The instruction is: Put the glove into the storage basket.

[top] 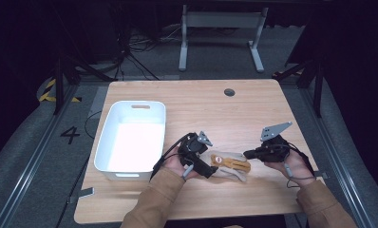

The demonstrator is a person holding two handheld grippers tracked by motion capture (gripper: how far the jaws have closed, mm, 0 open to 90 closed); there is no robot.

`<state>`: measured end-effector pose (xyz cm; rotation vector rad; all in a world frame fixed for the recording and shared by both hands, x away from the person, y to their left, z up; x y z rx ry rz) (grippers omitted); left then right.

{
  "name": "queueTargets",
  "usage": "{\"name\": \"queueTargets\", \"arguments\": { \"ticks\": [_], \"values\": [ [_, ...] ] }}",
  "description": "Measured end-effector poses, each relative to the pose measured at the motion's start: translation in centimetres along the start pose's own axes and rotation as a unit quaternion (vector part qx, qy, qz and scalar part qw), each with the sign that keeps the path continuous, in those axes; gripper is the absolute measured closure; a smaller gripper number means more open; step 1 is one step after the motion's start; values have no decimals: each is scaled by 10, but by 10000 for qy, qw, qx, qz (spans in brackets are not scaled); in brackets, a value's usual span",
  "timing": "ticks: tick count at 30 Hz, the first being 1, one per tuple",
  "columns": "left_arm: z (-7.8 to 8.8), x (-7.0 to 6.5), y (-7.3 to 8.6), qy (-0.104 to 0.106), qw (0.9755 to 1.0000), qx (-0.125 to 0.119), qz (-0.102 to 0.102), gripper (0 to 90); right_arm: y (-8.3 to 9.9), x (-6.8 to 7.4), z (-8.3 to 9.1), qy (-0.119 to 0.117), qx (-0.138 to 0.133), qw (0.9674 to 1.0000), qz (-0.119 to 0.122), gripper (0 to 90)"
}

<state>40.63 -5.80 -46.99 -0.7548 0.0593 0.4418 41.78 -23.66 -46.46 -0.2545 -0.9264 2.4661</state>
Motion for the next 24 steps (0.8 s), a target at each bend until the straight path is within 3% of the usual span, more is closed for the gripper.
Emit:
{"name": "queueTargets", "arguments": {
  "ticks": [9,16,21,24],
  "values": [
    [-5,2,2,20,10000,-30,4,0,3,11,-8,-166,126,9994,285,899],
    [-15,2,3,7,9999,-31,-151,0,4,12,-11,-192,164,9993,267,898],
    [-28,3,8,98,9993,174,-315,0,4,12,-10,-215,153,9993,247,898],
    [-33,5,10,23,9990,227,-389,0,4,12,-11,-221,143,9993,262,898]
  ]
}}
Point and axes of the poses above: each handheld gripper's, and its own axes: z roughly backward along the jaws, y roughly out of its underside, x roughly to its left, the point moved 9 cm from there along -z, roughly forward along the jaws, and after that the axes turned 7 degrees about y, right-handed, at the moved point
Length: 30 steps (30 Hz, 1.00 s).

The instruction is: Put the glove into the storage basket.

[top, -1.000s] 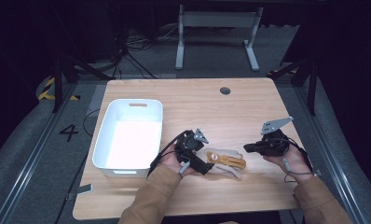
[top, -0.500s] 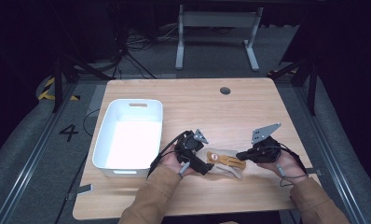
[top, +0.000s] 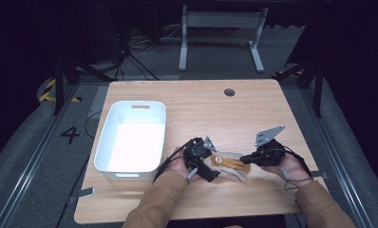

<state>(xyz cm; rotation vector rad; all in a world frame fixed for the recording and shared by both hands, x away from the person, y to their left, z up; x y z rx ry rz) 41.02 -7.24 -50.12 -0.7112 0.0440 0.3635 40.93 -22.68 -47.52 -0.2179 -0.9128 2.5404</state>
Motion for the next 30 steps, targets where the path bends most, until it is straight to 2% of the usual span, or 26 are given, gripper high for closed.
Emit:
{"name": "queueTargets", "arguments": {
  "ticks": [5,8,11,13,17,24,30],
  "values": [
    [-3,7,1,-8,10000,-5,68,0,1,1,-2,-27,6,10000,-10,897],
    [-5,8,1,161,9997,-63,175,0,0,1,-2,-36,-6,10000,-12,897],
    [-9,10,3,293,9992,-31,264,0,0,1,-1,-15,-25,10000,1,897],
    [-10,11,5,311,9991,50,300,0,0,0,0,-24,-44,10000,0,897],
    [-10,6,8,457,9985,187,256,0,0,-1,2,-27,-100,9999,-24,897],
    [-12,4,11,519,9982,228,179,0,-1,0,3,-52,-128,9999,-27,896],
    [-15,5,13,392,9989,237,17,0,-1,-1,3,-54,-129,9999,-49,895]
  ]
}}
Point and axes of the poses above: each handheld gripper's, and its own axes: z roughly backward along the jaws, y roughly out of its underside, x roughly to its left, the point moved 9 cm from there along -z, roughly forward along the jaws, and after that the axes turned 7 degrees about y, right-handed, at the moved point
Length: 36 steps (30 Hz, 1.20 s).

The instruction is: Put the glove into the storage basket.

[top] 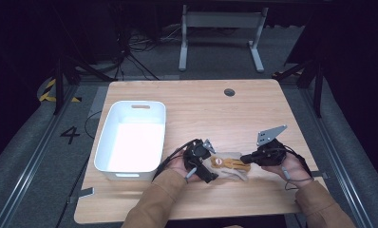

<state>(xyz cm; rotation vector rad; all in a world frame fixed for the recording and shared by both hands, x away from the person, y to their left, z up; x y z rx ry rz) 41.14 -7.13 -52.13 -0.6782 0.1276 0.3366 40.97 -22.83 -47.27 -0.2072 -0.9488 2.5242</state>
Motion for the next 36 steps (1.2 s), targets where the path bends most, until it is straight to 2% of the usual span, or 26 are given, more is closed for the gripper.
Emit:
{"name": "queueTargets", "arguments": {
  "ticks": [2,7,12,15,18,19,26,33,36],
  "values": [
    [-3,1,1,14,10000,-34,-8,0,0,0,0,-5,-1,10000,-5,895],
    [-8,4,4,6,10000,60,-10,0,0,1,0,-17,-16,10000,3,893],
    [-13,4,2,34,9998,-140,-152,0,0,0,-1,-13,-13,10000,3,891],
    [-15,5,1,-79,9996,-134,-249,0,0,0,0,-18,-11,10000,-16,888],
    [-18,5,1,-366,9986,-41,-388,4,1,-1,-1,-23,-7,10000,-38,881],
    [-19,4,1,-398,9983,-14,-415,0,1,-1,-1,-19,-4,10000,-31,880],
    [-19,4,1,-389,9984,-60,-418,6,1,-1,-1,-39,-21,10000,-53,872],
    [-14,3,0,-502,9983,-32,-290,142,1,-2,0,-22,-30,10000,-90,861],
    [-11,2,-1,-523,9983,7,-272,229,1,-2,0,-19,-31,10000,-88,858]
  ]
}}
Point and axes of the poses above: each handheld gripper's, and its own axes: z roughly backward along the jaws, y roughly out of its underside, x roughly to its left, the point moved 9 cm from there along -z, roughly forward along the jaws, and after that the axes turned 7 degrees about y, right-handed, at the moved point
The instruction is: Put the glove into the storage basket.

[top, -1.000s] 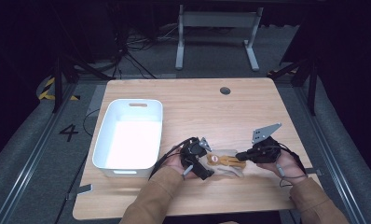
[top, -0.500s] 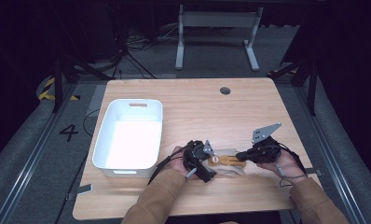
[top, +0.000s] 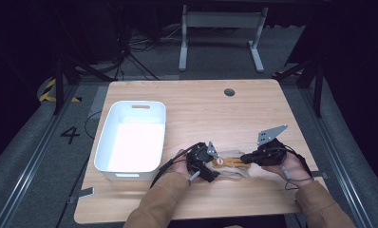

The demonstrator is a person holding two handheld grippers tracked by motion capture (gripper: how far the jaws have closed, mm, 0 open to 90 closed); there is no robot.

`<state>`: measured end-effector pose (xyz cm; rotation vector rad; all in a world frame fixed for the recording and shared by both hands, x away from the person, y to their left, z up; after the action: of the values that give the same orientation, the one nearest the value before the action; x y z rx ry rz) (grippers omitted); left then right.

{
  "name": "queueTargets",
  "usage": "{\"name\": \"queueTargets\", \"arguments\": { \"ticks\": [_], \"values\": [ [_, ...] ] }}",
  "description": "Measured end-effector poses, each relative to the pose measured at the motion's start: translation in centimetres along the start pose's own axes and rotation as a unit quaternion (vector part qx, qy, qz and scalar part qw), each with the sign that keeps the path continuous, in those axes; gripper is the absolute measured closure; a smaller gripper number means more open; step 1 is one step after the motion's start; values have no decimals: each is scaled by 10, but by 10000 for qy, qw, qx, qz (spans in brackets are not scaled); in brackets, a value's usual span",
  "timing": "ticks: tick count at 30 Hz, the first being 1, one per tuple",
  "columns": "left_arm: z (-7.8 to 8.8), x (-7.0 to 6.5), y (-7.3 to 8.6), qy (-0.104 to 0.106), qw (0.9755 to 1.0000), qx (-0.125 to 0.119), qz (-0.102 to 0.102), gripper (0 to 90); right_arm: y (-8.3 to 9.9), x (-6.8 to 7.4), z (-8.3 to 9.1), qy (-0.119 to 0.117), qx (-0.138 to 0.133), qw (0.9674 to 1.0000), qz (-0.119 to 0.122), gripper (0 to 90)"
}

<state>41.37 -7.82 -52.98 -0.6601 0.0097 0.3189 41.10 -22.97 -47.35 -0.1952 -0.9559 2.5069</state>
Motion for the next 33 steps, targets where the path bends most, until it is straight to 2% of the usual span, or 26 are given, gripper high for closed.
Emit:
{"name": "queueTargets", "arguments": {
  "ticks": [2,6,9,14,21,23,33],
  "values": [
    [1,-2,-1,44,9999,-13,-91,323,0,0,0,2,-1,10000,-10,855],
    [3,-4,-1,0,10000,20,-47,482,-1,1,0,-18,-18,10000,0,849],
    [4,-6,-2,-19,10000,28,18,574,-1,1,-1,-14,-20,10000,-6,846],
    [5,-7,-2,-53,9999,126,36,675,-2,0,0,3,-44,10000,-16,842],
    [5,-8,-3,-61,9996,230,157,712,-2,-1,1,14,-81,10000,-48,845],
    [5,-7,-4,-1,9996,203,202,714,-2,-2,2,11,-107,9999,-71,846],
    [14,-5,-8,43,9994,142,306,712,1,-7,10,146,-242,9995,-165,865]
  ]
}}
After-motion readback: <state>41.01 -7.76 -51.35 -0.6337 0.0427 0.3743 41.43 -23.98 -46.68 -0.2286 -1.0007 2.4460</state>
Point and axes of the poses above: each handheld gripper's, and its own axes: z roughly backward along the jaws, y roughly out of its underside, x roughly to its left, the point moved 9 cm from there along -z, roughly forward along the jaws, and after that the axes turned 7 degrees about y, right-handed, at the moved point
